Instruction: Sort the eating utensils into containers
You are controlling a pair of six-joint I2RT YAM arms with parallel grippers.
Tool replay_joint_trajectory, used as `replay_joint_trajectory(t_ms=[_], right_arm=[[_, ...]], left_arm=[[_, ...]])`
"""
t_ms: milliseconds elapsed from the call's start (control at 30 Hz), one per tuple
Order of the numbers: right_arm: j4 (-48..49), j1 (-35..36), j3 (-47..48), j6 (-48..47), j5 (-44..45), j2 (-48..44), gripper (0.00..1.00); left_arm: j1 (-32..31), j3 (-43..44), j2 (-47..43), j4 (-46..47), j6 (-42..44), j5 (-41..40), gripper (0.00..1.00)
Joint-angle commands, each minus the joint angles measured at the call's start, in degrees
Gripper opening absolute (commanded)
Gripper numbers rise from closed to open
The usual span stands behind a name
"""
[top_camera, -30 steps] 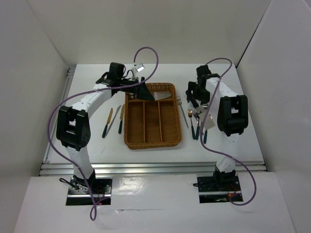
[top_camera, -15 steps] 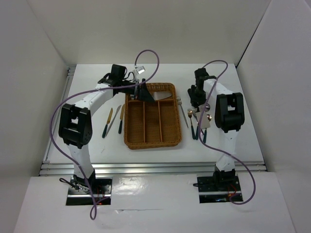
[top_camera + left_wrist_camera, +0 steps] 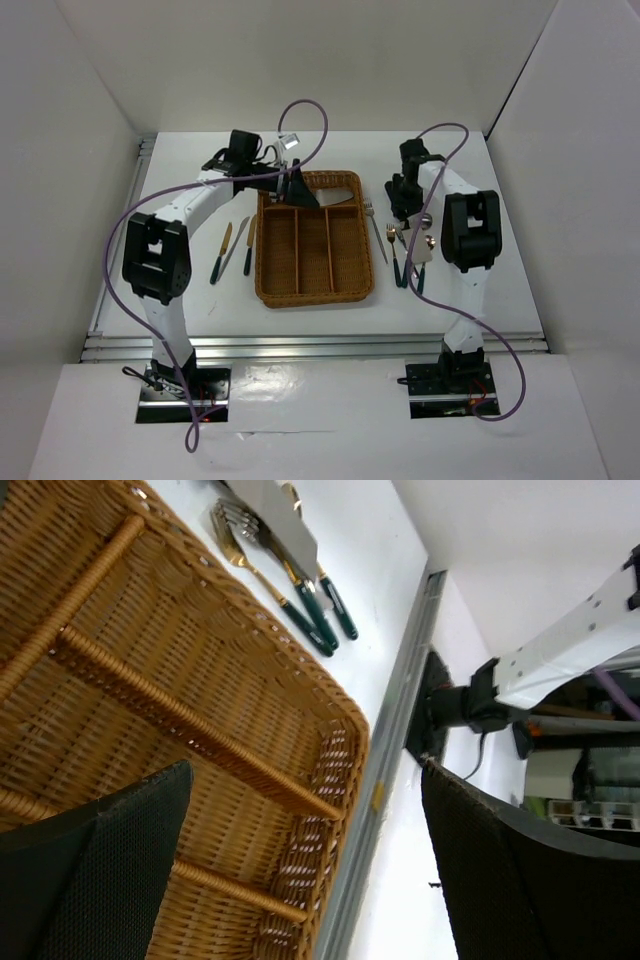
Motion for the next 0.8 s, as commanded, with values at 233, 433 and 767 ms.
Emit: replay_joint_trajectory(t_ms=[233,433,767], right_arm=[[-4.13,3.40,2.94,-0.42,-5.32,-15.62,0.00],[-6.34,7.00,3.66,-0.95,-5.93,-16.85,0.00],[-6.16,17.19,5.85,1.95,-6.28,-16.33,0.00]], left_arm=[[0.19,5.76,4.05,14.26,-20.83,-1.65,1.00],[-1.74,6.90,4.57,18.40,-27.50,-11.07,1.00],[-6.31,7.96,7.73,22.54,-32.80,-27.13,1.00]])
